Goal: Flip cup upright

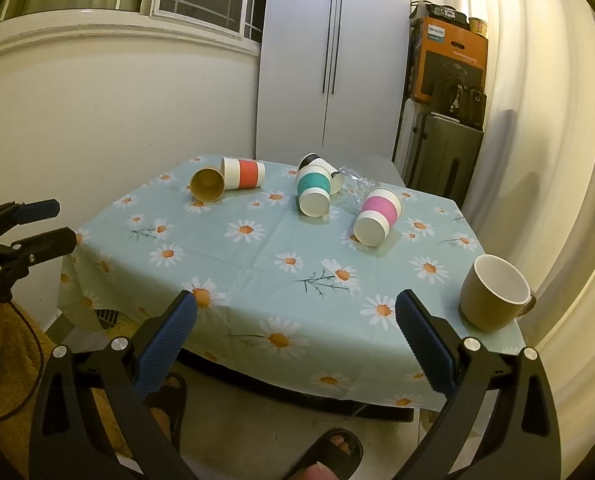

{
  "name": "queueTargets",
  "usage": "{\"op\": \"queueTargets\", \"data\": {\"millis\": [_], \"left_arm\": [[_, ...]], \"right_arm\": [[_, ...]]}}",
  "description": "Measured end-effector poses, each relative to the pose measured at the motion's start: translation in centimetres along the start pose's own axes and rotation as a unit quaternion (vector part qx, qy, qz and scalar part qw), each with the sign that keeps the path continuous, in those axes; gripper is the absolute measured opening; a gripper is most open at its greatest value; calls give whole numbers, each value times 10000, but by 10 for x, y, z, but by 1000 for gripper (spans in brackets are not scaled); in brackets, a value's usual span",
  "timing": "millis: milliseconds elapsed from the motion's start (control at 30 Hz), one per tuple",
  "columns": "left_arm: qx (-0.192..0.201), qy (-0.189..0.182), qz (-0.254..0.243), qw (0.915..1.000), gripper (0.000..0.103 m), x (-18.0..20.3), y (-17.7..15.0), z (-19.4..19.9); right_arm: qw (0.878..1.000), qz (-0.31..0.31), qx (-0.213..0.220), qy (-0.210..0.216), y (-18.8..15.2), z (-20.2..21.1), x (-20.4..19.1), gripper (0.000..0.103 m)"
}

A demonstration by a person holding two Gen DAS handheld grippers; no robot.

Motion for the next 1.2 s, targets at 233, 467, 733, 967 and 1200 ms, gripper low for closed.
{"op": "queueTargets", "data": {"millis": [233, 467, 733, 967, 1200], "left_arm": [[-13, 15, -10, 10000, 96, -1, -1, 0], [-30, 3, -15, 10000, 96, -1, -2, -1], [-36, -2, -35, 10000, 96, 0, -3, -1], [-43, -3, -31, 10000, 96, 0, -3, -1], [-45, -7, -31, 10000, 96, 0, -3, -1]], "right_arm": [[10000, -9, -21, -28, -1, -1, 0, 98], [10000, -24, -47, 6, -1, -1, 0, 98], [10000, -12, -54, 19, 0, 1, 1, 98], [10000, 6, -65, 16, 1, -1, -1, 98], [9999, 51, -112, 19, 0, -4, -3, 98]]}}
Point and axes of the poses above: each gripper's, at about its wrist camera, not at the fingertips, and z roughly against the way its jaws point, x to its right, y to its top, the point moved 7 cm from there along -z, roughly the way its jaws point, and after that the axes turned 5 degrees about -z, right-handed, at the moved point
